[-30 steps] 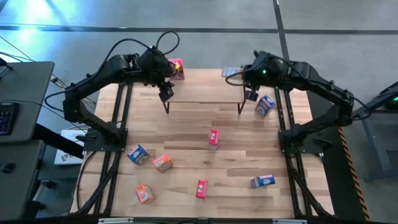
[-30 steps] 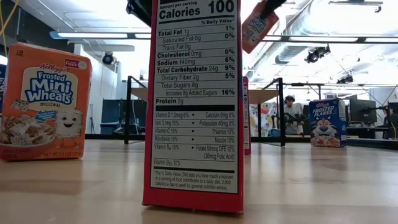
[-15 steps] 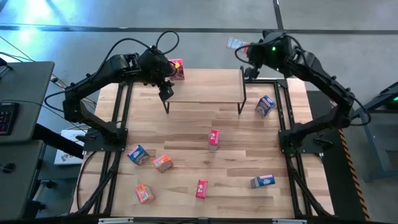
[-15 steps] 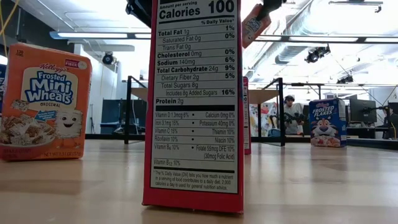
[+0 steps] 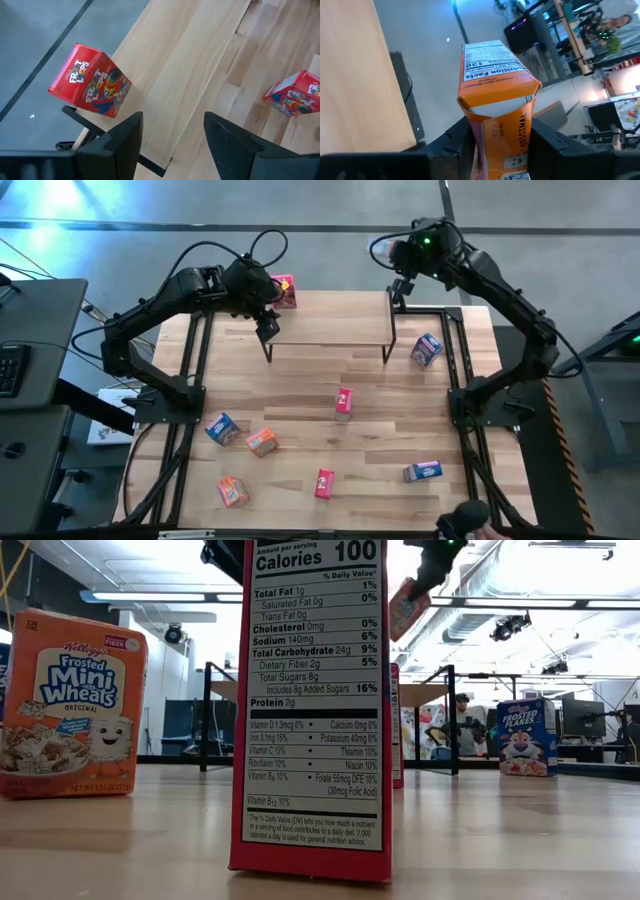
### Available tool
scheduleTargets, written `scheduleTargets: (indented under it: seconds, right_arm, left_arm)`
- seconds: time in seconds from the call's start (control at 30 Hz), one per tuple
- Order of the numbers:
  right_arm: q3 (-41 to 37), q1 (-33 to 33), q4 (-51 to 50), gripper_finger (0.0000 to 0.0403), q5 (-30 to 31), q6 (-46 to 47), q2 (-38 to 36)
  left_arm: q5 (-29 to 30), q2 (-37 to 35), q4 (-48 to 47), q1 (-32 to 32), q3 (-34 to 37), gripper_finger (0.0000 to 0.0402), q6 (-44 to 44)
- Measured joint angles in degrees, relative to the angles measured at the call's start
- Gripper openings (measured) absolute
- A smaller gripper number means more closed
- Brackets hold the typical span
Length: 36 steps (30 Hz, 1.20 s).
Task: Stack cereal on shelf
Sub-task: Put the top orange cereal box on the shelf
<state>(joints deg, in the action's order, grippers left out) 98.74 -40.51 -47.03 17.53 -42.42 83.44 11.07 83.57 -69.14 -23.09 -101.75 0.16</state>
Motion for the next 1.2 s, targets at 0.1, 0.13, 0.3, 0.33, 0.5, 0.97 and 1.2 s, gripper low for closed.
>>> scheduleTargets:
  seconds: [0.1, 0.13, 0.3, 0.33, 0.5, 0.97, 1.2]
  right_arm:
    - [0.0, 0.0, -1.41, 0.0129, -0.14, -0.06, 1.21]
    - [0.0, 0.0, -2.37, 0.0129, -0.17, -0.06, 1.55]
    - [0.0, 0.03, -7.2, 0.0129, -0.34, 0.54, 2.74]
    - [0.0, 0.02, -7.92, 0.0129, -0.71, 1.05, 2.91]
    - [0.0, 0.17, -11.94, 0.0129, -3.0, 3.26, 3.59]
    - [-0.02, 4.7, -19.77, 0.0129, -4.93, 5.16, 7.33]
    - [-0.04, 5.75, -21.41, 0.0129, -3.58, 6.6, 8.15]
  left_arm:
    - [0.0, 0.0, 0.0, 0.0, 0.0, 0.0202, 0.0]
    - [0.0, 0.0, 0.0, 0.0, 0.0, 0.0202, 0.0]
    - [0.0, 0.0, 0.0, 0.0, 0.0, 0.0202, 0.01]
    - [0.0, 0.0, 0.0, 0.0, 0.0, 0.0202, 0.01]
    - [0.0, 0.0, 0.0, 0.0, 0.0, 0.0202, 0.02]
    - [0.0, 0.0, 0.02, 0.0, 0.0, 0.0202, 0.04]
    - [0.0, 0.0, 0.02, 0.0, 0.0, 0.0202, 0.04]
